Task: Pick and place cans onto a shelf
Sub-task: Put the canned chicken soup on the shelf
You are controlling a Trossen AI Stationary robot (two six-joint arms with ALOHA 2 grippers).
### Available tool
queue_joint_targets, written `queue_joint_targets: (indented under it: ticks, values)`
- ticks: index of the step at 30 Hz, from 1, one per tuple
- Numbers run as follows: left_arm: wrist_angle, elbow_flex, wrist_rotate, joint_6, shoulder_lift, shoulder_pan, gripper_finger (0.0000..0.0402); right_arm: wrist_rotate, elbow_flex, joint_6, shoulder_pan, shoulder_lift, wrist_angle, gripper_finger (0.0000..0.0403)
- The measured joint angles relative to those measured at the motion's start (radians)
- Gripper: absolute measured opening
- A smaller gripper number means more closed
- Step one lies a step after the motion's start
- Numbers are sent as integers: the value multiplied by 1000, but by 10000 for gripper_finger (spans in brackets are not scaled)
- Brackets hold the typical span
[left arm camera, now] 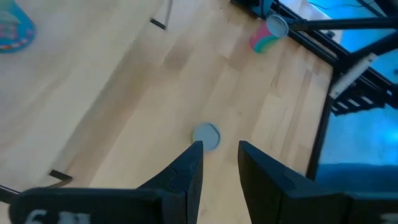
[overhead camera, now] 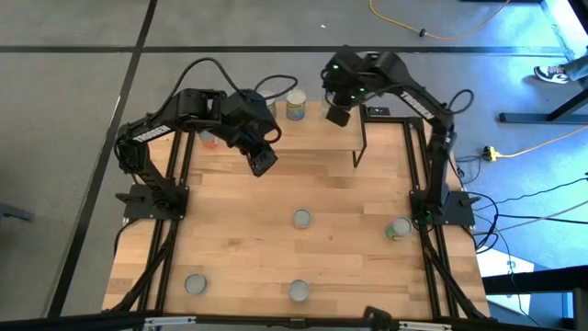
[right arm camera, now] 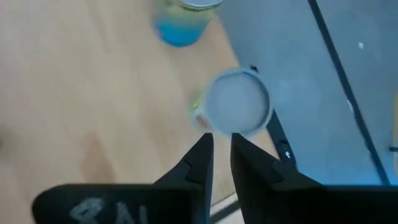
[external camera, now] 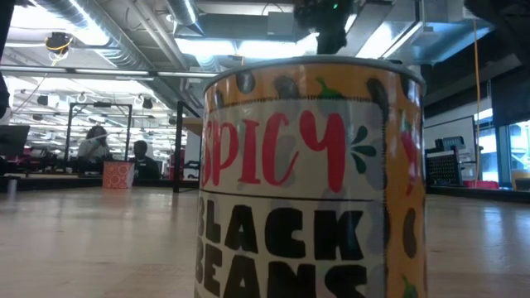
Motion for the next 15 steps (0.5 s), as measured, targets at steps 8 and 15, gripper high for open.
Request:
queue_joint_targets:
  ticks: [8,15]
  values:
    - [-135,0,111,-5,0,-25,94,-217,0,-28,36,-185,-48,58]
    - [-195,0,152,-89,0,-69,94,-321,1,-25,82,-358,-58,58]
